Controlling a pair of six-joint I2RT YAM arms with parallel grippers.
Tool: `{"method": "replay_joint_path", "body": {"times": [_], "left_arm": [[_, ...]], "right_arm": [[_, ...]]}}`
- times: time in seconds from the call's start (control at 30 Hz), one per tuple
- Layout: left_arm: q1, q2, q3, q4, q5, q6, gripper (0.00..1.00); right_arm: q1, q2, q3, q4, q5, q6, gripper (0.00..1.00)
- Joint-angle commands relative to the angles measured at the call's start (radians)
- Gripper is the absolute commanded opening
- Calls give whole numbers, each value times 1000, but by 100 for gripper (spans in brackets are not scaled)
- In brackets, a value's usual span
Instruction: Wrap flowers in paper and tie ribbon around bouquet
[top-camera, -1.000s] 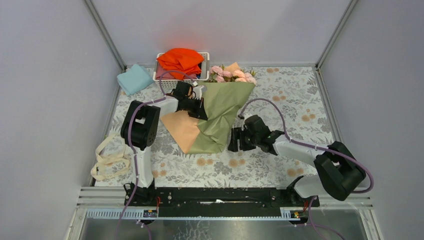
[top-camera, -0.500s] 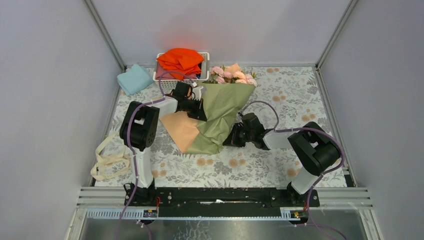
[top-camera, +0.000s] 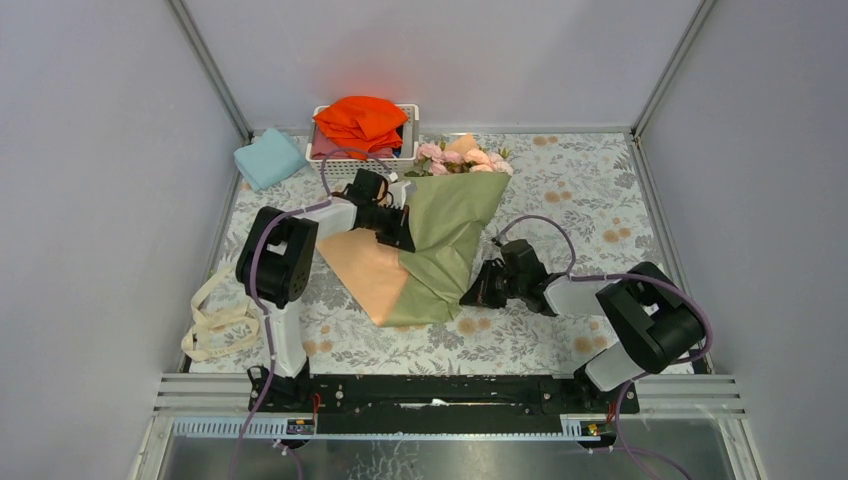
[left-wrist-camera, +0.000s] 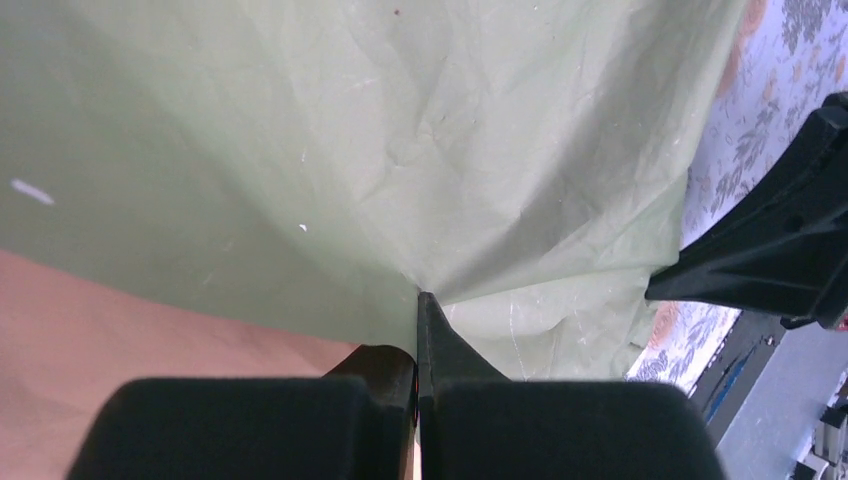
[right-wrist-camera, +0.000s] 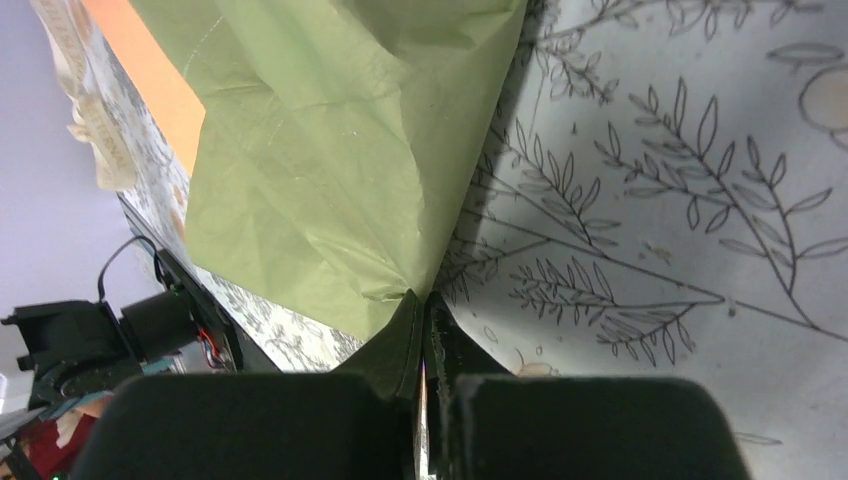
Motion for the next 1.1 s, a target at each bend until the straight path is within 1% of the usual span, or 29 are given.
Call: {"method": "replay_joint_path", "body": {"times": [0.0,0.07,0.17,0.23,0.3,0.37,0.47,0.53,0.67,0.73,0.83,1.07], "left_arm": [[-8,-68,-60,-2,-38,45,0],[-32,-78,-89,-3,-39,76,0],[-56,-78,-104,-2,-49,90,0],[-58,-76,-101,-2,-60,88,0],[-59,-77,-99,-2,-72,87,0],[-59,-80,-102,-2,-75,87,0],[-59,-84,-104,-3,-85,87,0],[-59,-87,-104,-7,-95,92,0],[-59,-95,-103,-13,-104,103,0],[-59,-91,-97,-18,-121,109,0],[-59,-80,-80,-40,-135,123,0],[-60,-80,-82,-50,-147,135,0]], "right_arm": [[-3,-47,-20,-181,-66,-89,1],[-4,-70,14,-269,-63,-133,14],[-5,-136,113,-462,9,-245,36],[-17,-179,188,-550,66,-318,42],[-29,-200,247,-553,82,-363,43],[-33,-166,284,-467,24,-387,40],[-34,-25,362,-301,-115,-397,27],[-39,74,426,-246,-129,-405,19],[-118,231,520,-159,-172,-383,13],[-169,287,559,-148,-151,-391,9],[-250,366,636,-170,-116,-437,6],[-386,483,792,-216,-60,-485,4]]}}
